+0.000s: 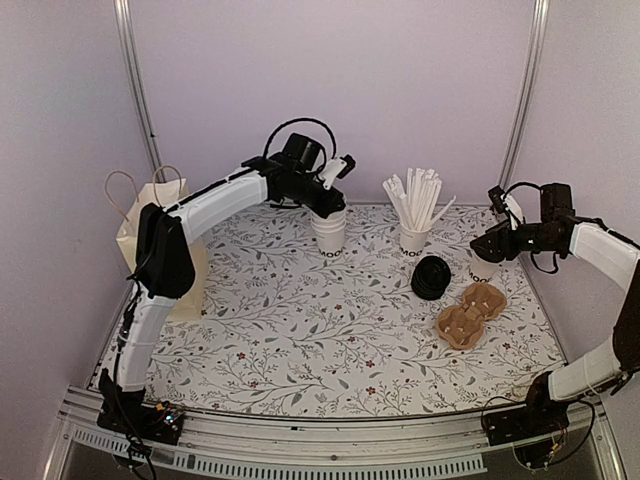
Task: Pack the takeout coffee
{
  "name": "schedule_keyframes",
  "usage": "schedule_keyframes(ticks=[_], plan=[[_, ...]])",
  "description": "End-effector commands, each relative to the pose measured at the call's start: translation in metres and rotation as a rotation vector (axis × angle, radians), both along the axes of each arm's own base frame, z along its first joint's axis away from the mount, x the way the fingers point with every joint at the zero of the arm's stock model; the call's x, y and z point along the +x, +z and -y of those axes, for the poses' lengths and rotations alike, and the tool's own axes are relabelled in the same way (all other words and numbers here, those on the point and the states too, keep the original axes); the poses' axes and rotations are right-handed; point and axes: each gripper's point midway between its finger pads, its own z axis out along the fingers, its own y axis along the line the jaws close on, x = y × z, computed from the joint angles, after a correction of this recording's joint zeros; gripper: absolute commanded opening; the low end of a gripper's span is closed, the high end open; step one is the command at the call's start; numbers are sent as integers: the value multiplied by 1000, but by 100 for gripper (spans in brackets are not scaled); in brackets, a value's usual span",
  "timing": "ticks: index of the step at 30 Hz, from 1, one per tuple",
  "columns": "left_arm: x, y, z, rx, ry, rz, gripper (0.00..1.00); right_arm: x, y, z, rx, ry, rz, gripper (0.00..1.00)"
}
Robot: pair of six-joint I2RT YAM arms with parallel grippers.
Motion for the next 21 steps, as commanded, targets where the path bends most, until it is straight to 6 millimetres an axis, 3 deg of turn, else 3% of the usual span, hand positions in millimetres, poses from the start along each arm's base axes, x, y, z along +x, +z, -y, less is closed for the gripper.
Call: schedule_keyframes(ticks=[1, 6, 10, 14, 18, 21], plan=[[-6, 46, -13, -41, 14, 20, 0, -3, -6, 0, 3, 6, -20, 80], [-18, 68, -2, -123, -42, 4, 0, -2, -5, 1, 2, 6, -19, 80], [-4, 64, -12, 18, 65, 119, 0, -3, -5, 1, 0, 6, -19, 80], [-12, 67, -9, -50, 31, 45, 0, -3, -4, 1, -1, 6, -12, 80], [-11, 49, -15, 286, 139, 269, 0, -3, -5, 1, -4, 5, -14, 80], [-28, 64, 3, 29, 5, 97, 0, -3, -5, 1, -3, 6, -17, 80]])
